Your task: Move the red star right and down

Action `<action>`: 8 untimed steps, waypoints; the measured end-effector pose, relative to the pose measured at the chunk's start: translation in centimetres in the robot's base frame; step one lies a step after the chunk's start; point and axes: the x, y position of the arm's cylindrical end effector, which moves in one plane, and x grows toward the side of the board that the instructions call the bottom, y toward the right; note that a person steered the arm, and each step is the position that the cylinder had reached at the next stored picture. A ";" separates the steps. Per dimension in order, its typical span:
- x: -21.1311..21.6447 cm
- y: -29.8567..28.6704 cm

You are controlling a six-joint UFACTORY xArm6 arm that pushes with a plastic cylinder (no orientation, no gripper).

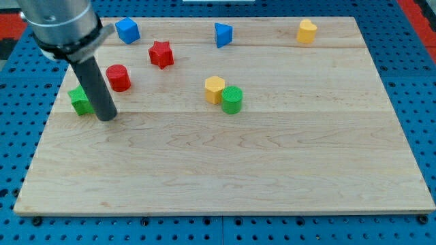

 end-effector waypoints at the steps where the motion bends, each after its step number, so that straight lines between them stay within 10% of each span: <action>1: 2.5 2.0; 6: -15.5 2.5; 8: -15.8 14.7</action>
